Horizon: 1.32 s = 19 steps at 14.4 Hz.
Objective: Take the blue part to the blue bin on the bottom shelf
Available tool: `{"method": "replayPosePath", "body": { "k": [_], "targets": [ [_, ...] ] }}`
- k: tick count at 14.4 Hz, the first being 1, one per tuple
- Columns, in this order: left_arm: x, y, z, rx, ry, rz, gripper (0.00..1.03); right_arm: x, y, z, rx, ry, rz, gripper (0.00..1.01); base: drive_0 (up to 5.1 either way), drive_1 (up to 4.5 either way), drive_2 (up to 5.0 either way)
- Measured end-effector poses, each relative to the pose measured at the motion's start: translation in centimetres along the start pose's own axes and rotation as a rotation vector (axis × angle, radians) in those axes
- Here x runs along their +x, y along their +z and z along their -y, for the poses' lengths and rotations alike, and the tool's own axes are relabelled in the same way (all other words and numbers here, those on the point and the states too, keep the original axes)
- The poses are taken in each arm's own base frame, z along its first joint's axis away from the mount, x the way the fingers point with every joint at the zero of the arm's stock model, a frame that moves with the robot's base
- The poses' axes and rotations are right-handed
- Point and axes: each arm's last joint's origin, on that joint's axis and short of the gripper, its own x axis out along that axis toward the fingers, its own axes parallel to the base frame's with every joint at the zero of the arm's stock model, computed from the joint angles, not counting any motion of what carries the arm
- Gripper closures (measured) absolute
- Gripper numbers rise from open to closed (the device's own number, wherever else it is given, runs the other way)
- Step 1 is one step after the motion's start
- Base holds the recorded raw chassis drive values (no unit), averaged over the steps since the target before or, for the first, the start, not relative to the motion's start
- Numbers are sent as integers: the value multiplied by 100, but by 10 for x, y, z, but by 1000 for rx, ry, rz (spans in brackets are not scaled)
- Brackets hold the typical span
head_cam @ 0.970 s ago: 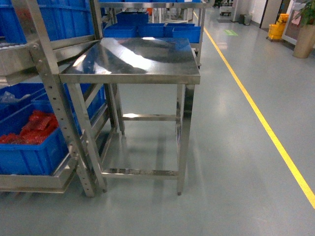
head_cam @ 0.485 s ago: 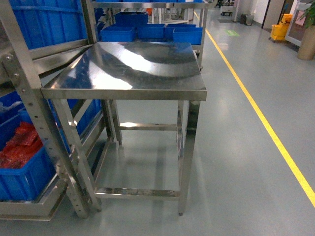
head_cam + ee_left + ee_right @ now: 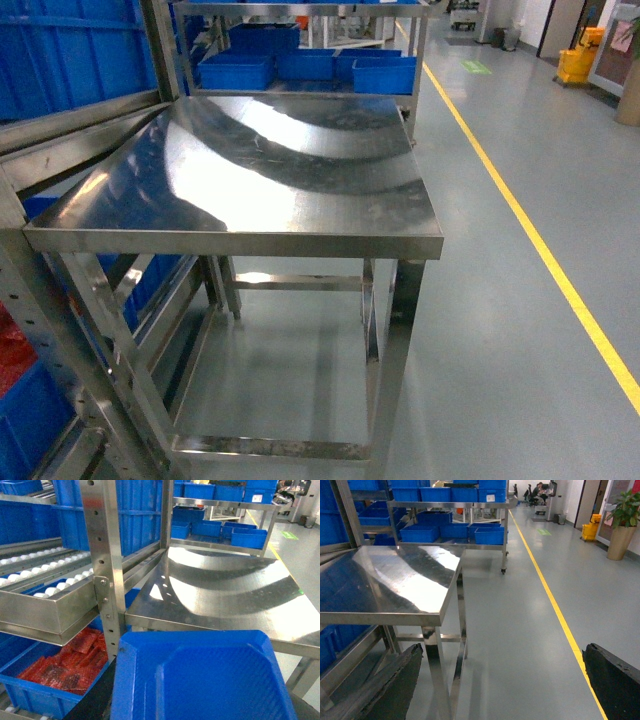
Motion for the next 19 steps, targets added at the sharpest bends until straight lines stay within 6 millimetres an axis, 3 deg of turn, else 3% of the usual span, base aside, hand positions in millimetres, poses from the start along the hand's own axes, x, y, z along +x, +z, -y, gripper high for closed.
{"method": "replayPosePath", "body": {
  "k": [2, 19],
  "targets": [
    [0, 0, 0, 0, 0, 0, 60, 0, 0, 0, 0, -1, -3, 3, 0, 0, 0],
    [0, 0, 0, 0, 0, 0, 60, 0, 0, 0, 0, 0, -2, 3, -495, 197, 288]
  ]
}}
